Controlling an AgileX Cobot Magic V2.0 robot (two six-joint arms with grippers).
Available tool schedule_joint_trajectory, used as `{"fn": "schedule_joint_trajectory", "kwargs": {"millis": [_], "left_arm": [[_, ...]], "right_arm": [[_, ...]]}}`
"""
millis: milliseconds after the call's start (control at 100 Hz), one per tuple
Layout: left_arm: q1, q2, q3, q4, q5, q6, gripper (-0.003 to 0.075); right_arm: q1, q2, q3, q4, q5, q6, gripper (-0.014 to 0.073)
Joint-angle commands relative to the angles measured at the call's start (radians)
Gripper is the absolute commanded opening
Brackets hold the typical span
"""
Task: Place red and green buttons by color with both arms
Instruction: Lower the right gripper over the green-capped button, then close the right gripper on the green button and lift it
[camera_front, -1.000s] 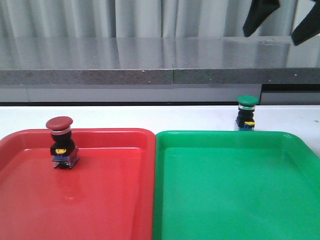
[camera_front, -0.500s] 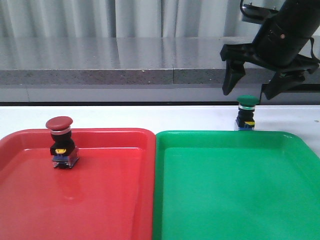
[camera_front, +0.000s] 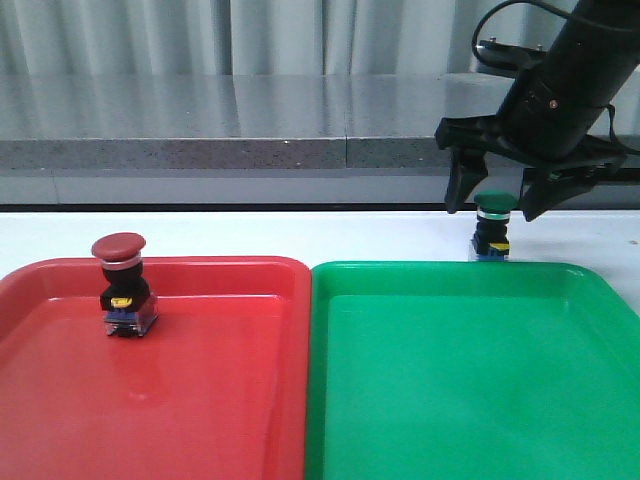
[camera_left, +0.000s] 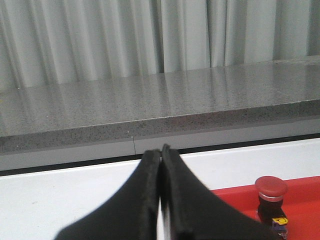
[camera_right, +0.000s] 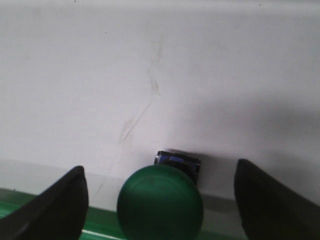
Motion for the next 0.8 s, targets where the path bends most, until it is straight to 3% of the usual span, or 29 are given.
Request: {"fn": "schedule_joint_trajectory", "kwargs": {"millis": [0,110,180,440,790], "left_arm": [[-0.005,-0.031,0.042,-0.001,-0.073,-0.012,-0.002],[-0.005,-0.031,0.042,-0.001,-0.073,-0.012,-0.0019],[-0.005,-0.031,0.042,-0.001,-0.073,-0.012,-0.0019],[-0.005,-0.031,0.042,-0.001,-0.073,-0.012,-0.0019],[-0.005,-0.031,0.042,-0.001,-0.073,-0.012,-0.002]], "right_arm": [[0.0,-0.049,-0.032,0.0,-0.032,-0.011,0.046],[0.0,-0.049,-0.032,0.0,-0.03,-0.011,0.029],[0.0,-0.049,-0.034,0.0,-0.032,-0.011,0.0235],[0.0,-0.063,-0.084,-0.001,0.021,-0.011,0.0237],[0.023,-0.225,-0.103,-0.002,0.125,-0.011,0.0237]]}}
